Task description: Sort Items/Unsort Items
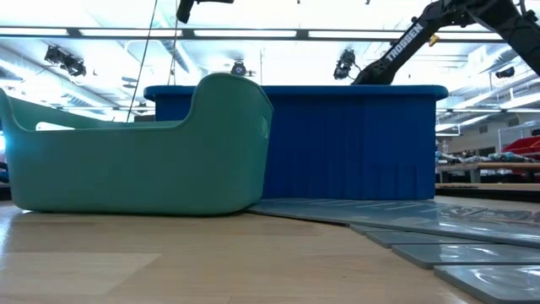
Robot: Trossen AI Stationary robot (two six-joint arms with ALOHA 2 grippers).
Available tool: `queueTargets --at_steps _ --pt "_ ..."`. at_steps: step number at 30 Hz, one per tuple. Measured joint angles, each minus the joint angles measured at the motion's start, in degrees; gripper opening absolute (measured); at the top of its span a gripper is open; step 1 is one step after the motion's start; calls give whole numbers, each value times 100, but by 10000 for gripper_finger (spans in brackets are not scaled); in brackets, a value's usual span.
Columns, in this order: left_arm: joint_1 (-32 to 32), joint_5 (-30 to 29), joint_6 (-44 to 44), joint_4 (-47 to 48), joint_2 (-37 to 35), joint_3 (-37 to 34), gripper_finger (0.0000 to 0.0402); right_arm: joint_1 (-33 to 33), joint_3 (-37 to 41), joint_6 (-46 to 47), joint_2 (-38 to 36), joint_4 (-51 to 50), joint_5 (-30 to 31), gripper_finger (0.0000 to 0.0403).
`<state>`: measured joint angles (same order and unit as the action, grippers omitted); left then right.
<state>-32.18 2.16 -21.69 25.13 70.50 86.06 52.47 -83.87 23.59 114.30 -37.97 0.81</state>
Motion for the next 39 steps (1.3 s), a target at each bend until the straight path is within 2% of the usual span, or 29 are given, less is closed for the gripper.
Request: queueTargets --at_steps 7,9,12,13,19,24,28,32,35,39 --pt "0 72 -121 -1 0 0 1 -2 247 64 -2 613 202 219" --pt "1 110 -154 2 0 0 1 -2 258 36 -2 696 235 197" --pt "2 117 -240 2 0 0 1 0 258 -70 -2 731 190 138" --pt "2 117 -260 2 0 0 1 4 256 -124 -9 740 135 128" --pt "2 117 -280 0 0 0 1 -12 130 -384 -132 664 -283 128" --pt "2 242 -299 0 0 0 1 -167 -230 -457 -742 737 -1287 128" --pt "4 264 -286 0 0 0 1 -611 -362 -960 -1361 800 -2159 128" --pt "3 264 -273 0 -2 0 1 -1338 -372 -1169 -1783 807 -2947 128" --pt "4 264 -273 0 -2 0 1 -2024 -367 -1173 -1920 847 -3216 128" --pt "4 152 -269 2 -2 0 1 -2913 -364 -1106 -1930 1058 -3258 128"
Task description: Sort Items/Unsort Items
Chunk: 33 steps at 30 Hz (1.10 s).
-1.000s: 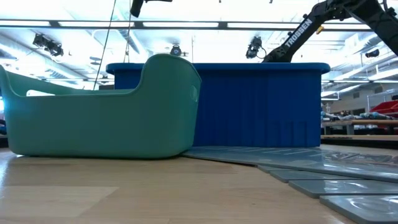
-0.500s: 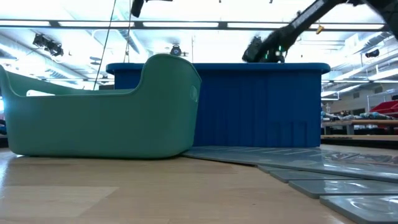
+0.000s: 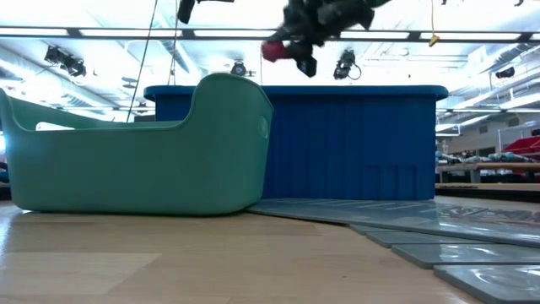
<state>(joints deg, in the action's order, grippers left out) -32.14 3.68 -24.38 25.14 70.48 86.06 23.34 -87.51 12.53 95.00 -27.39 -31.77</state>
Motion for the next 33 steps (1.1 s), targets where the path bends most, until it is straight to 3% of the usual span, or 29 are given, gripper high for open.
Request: queueTargets --at_steps 6,13,19,22,25,28,33 --pt "-2 -63 176 5 0 0 1 -850 1 366 365 373 77 128" --pt "-2 46 519 6 0 -1 1 -1252 -13 1092 907 812 6 130" --pt "0 300 601 7 0 -2 1 -1294 1 1381 988 752 114 251" --pt "0 300 571 5 0 -2 1 -1295 -1 1352 988 718 193 269" --pt "0 300 447 5 0 -2 1 -1297 -1 1298 988 695 210 252" --pt "0 296 426 4 0 -2 1 -1333 -1 1146 988 630 301 205" --pt "0 287 424 -2 0 -2 1 -1464 -29 1002 988 526 679 52"
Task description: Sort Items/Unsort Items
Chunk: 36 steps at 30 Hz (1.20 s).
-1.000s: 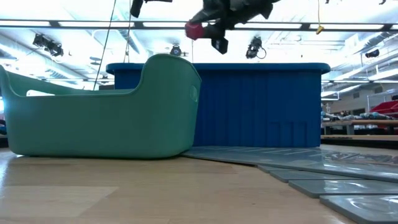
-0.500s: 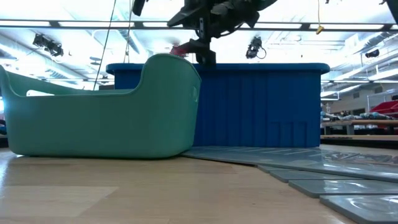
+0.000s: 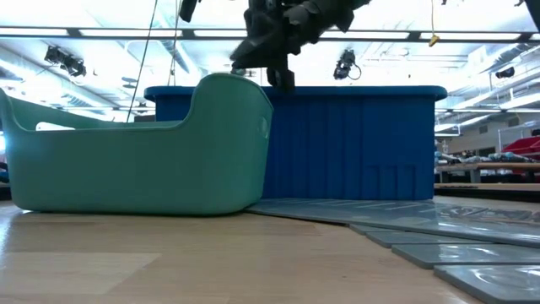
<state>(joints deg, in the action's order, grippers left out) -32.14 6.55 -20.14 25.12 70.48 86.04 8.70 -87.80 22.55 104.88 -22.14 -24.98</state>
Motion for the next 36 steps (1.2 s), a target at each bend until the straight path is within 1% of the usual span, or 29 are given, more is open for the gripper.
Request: queueTargets --at_steps 1,2,4,6,9,12,14,20,21,25,30,33,36 --pt "0 -2 0 0 0 0 1 -73 -33 -121 -5 -62 298 26" --pt "0 -2 1 2 0 0 1 -155 -86 -248 -7 -105 625 15" --pt "0 4 28 0 0 0 1 -269 -243 -305 -19 -239 1136 14" --pt "0 49 42 4 0 0 1 -327 -315 -312 -33 -393 1385 9" --pt "0 215 47 2 0 0 1 -411 -310 -267 14 -653 1592 3" --pt "0 365 198 0 0 0 1 -472 -318 -207 93 -677 1671 2" --pt "0 365 277 2 0 0 1 -518 -316 -156 117 -863 1635 2" --pt "0 449 302 11 0 0 1 -675 -320 122 380 -1012 1872 1" --pt "0 452 302 13 0 0 1 -701 -316 142 406 -1191 1931 1" --pt "0 487 299 38 0 0 1 -757 -313 367 566 -1501 2426 1" --pt "0 492 299 64 0 0 1 -759 -316 732 568 -1497 2887 0" --pt "0 490 299 35 0 0 1 -768 -363 838 539 -1524 3058 0" --pt "0 490 299 -9 -2 0 1 -768 -592 834 521 -1649 3167 0"
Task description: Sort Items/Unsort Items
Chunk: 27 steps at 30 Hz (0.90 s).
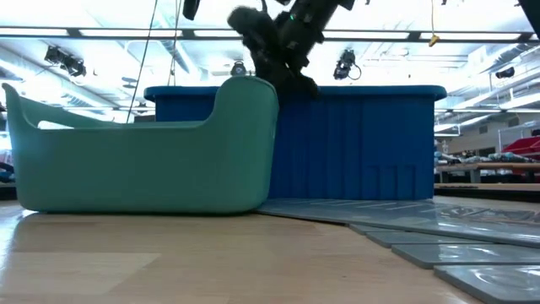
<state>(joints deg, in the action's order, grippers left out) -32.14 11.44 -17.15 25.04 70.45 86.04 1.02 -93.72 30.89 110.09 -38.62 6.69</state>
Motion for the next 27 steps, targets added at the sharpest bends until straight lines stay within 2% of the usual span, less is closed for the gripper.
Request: queueTargets --at_steps 4,8,15,19,23,27 --pt "0 -25 -6 -43 -2 0 1 109 -578 -536 -57 -51 53 0" --pt "-11 -35 -117 -207 -2 0 1 444 -1560 -1189 -168 -784 100 0" --pt "-11 -51 -157 -353 -2 0 1 1901 -2989 -2014 -279 -1959 214 3" --pt "-11 -160 -265 -447 -2 0 1 2803 -3068 -2285 -249 -2393 45 19" --pt "-11 -252 -288 -488 -2 0 1 3576 -3024 -2649 -58 -2425 -3 47" --pt "-11 -318 -278 -503 -2 0 1 4157 -3022 -2739 375 -2453 -634 87"
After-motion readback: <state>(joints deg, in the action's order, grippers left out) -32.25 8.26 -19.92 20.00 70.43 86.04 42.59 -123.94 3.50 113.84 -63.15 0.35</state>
